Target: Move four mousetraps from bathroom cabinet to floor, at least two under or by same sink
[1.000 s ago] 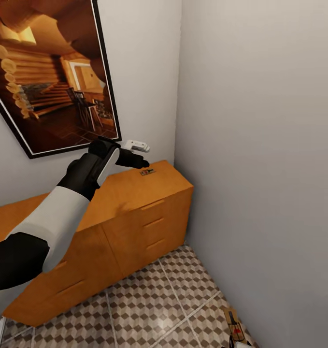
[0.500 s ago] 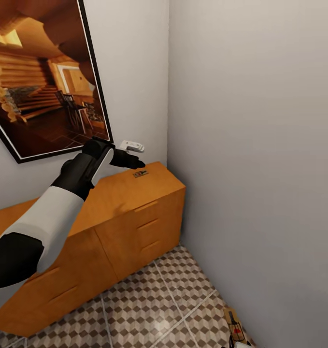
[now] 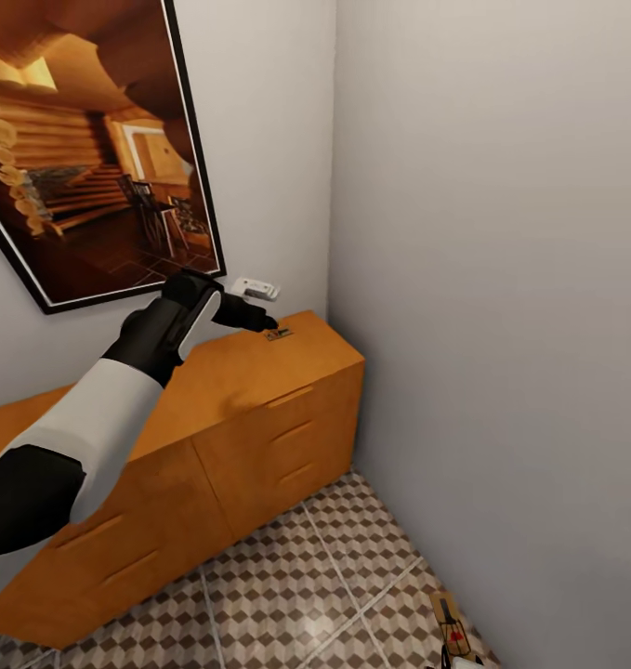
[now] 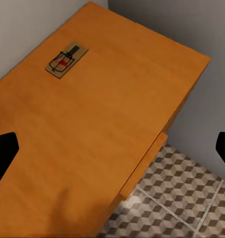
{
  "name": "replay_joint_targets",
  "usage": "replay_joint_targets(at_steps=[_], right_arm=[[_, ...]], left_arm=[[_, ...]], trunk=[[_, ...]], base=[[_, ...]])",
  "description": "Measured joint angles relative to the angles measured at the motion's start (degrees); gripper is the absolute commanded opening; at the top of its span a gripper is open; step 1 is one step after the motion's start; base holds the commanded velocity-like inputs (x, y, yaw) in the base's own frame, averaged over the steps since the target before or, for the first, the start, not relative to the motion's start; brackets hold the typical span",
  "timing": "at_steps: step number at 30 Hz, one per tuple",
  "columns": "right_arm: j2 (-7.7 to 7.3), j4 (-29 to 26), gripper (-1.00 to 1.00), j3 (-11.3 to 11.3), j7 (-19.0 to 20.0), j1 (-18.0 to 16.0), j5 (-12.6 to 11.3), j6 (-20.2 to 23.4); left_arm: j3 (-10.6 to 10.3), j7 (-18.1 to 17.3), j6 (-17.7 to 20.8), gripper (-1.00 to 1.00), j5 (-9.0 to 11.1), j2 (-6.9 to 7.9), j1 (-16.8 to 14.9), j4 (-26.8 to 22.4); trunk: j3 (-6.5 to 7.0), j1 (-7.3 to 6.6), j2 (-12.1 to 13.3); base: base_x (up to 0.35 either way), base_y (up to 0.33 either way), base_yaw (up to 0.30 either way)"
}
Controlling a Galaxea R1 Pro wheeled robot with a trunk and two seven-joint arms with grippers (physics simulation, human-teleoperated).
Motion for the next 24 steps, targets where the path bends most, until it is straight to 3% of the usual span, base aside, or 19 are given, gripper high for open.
replay_joint_targets(at_steps=[6,17,24], right_arm=[[0.06,0.1,-1.00,0.0,0.0,0.0,0.0,0.0],[0.09,0.1,-1.00,0.1,0.0,0.0,0.0,0.0],[0.02,0.1,-1.00,0.0,0.0,0.0,0.0,0.1]], left_arm=[[-1.2,0.0,0.0,1.00,0.0,0.00,0.0,0.5],[-1.8,-0.1,-0.1,1.00,0.0,0.13,0.0,1.5],[-3.5,-0.1,-1.2,1.00,-0.1,0.28,0.0,3.0]], trunk=[[0.00,0.00,0.0],[0.00,0.00,0.0],[0.00,-0.02,0.0]], base=[[0.043,0.168,0.000],[0.012,0.017,0.000],[0.156,0.081,0.000]])
